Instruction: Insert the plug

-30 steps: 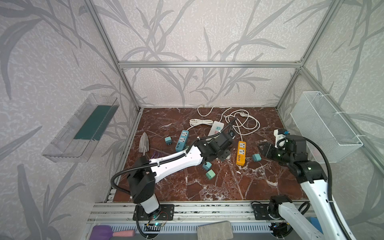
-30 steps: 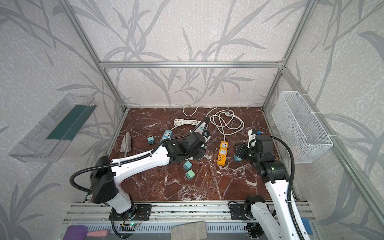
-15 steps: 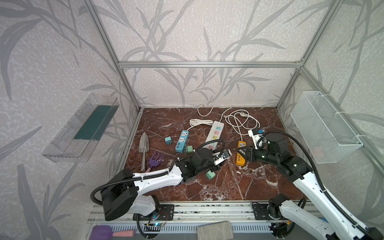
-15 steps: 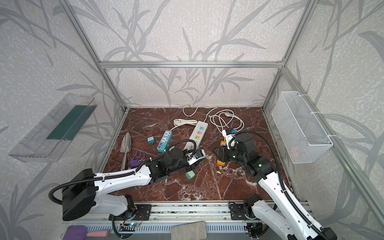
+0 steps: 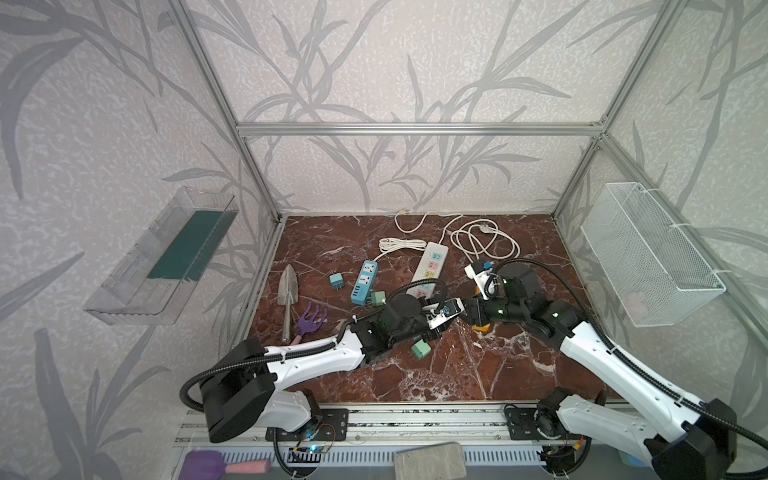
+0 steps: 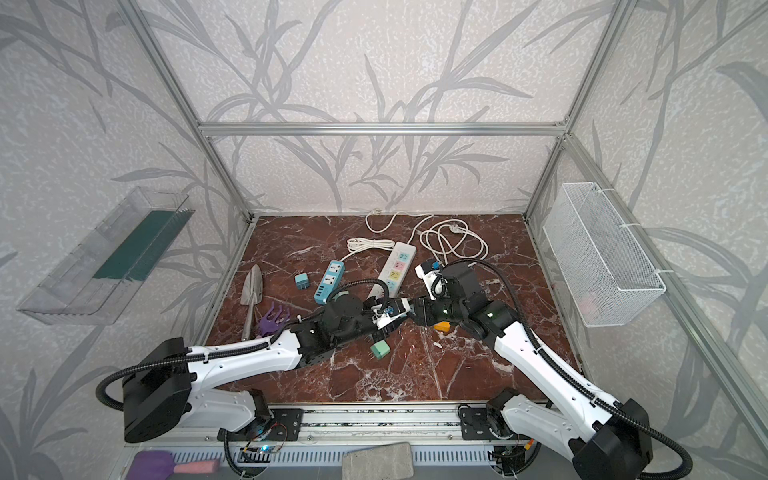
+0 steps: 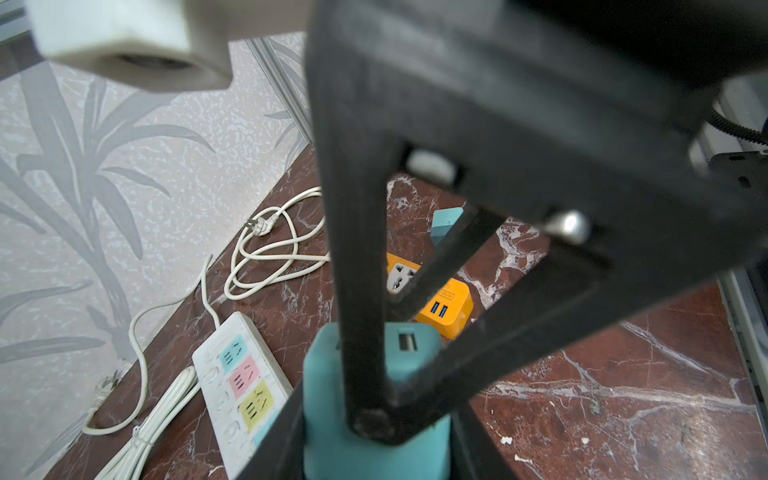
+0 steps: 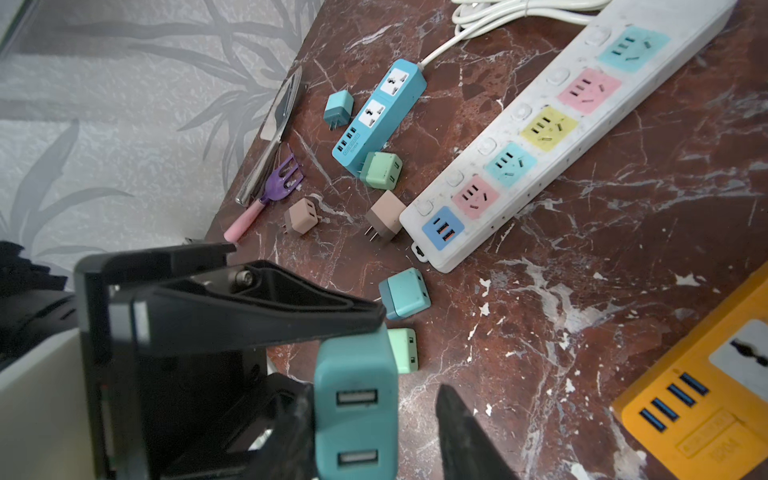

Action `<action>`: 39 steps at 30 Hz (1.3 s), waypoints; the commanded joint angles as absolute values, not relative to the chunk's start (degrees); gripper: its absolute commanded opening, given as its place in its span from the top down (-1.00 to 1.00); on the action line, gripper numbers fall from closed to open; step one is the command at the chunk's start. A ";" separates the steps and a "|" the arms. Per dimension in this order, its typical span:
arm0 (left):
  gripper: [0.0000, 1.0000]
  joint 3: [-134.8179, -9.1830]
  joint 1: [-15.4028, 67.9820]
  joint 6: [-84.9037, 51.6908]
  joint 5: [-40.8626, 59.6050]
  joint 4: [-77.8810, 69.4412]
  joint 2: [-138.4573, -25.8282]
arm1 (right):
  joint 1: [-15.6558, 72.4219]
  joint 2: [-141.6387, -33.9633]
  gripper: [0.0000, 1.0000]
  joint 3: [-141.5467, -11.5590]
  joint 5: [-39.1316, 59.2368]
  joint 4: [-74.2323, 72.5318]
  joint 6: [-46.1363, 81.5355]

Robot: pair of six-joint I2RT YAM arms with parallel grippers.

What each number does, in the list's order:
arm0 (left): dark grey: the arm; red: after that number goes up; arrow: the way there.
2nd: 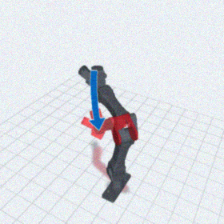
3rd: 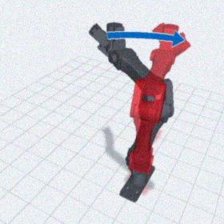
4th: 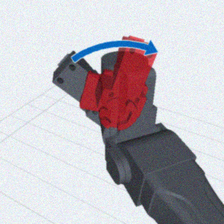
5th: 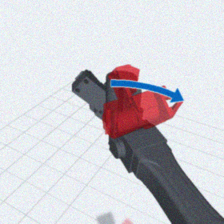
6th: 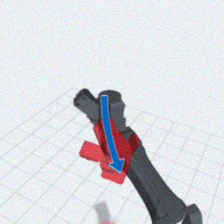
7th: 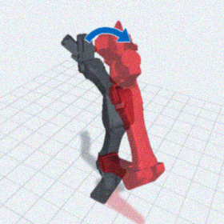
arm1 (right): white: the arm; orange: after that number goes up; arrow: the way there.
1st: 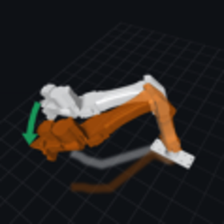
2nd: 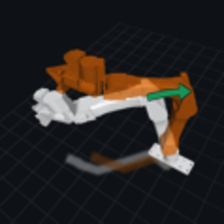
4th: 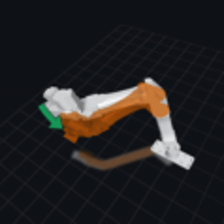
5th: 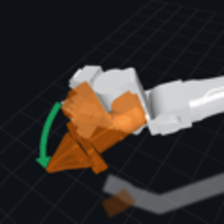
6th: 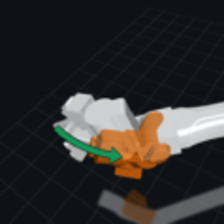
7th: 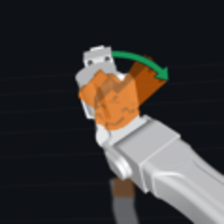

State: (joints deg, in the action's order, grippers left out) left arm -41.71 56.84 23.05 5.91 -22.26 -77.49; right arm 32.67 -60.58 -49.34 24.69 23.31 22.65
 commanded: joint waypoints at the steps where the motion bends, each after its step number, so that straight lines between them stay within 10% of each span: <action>1: 1.00 -41.39 56.69 24.78 6.95 -25.04 -75.63 | 32.96 -61.52 0.28 -50.28 25.92 21.33 23.42; 5: 0.84 -41.35 56.69 24.61 5.76 -25.46 -75.92 | 33.01 -62.31 0.65 -50.36 28.88 19.48 24.81; 11: -0.98 -41.21 56.78 23.49 -2.09 -29.07 -75.96 | 32.98 -60.15 1.00 -52.26 19.65 22.80 24.41; 19: -0.99 -50.32 55.83 -3.13 -44.34 -22.65 -78.41 | 31.31 -64.73 1.00 -60.29 -13.66 37.81 21.62; 24: -0.99 -60.75 52.98 -19.91 -36.08 4.98 -77.02 | 26.50 -69.95 1.00 -61.74 -15.57 37.50 22.18; 39: -0.94 -59.77 50.19 -33.57 -23.76 8.37 -78.44 | 17.50 -83.77 1.00 -63.29 -11.47 30.62 18.98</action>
State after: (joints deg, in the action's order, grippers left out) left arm -59.09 50.35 -30.22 -25.02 6.22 -77.67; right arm 17.50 -83.35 -63.51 -11.73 33.28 19.94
